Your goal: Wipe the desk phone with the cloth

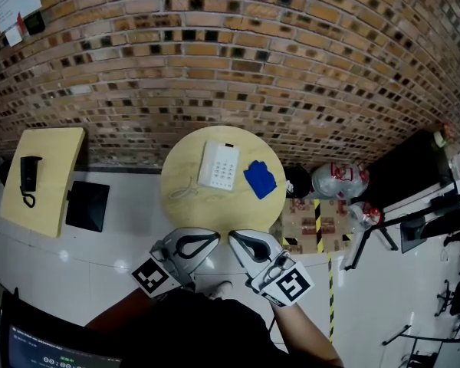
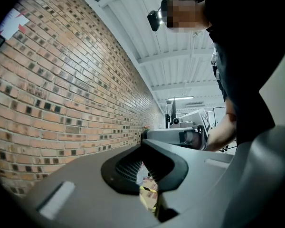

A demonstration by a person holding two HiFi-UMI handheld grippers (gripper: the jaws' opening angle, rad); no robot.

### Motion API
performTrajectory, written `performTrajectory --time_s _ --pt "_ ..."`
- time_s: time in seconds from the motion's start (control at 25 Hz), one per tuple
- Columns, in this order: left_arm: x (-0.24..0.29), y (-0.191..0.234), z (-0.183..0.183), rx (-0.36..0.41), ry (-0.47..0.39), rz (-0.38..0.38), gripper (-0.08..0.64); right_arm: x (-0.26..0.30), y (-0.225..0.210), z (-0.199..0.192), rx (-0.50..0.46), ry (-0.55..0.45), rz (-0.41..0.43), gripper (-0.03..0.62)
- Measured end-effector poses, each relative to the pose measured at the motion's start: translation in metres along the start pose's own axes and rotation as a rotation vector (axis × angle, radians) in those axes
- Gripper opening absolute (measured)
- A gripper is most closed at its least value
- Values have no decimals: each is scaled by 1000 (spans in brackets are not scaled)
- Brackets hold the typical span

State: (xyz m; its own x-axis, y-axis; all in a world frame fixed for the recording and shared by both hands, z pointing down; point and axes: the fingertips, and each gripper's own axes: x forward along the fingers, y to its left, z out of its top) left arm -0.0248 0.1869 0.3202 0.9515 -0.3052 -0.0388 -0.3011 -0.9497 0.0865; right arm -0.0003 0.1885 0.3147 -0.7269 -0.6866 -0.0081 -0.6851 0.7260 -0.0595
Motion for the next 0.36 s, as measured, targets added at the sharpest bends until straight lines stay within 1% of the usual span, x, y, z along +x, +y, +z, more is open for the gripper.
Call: performTrajectory --time_s 0.2,0.36 --pt "0 0 3 8 -17 -7 -12 -1 -1 -2 -3 9 -10 0" --pt "1 -1 3 20 -15 -10 -12 -1 1 -3 -5 15 -3 0"
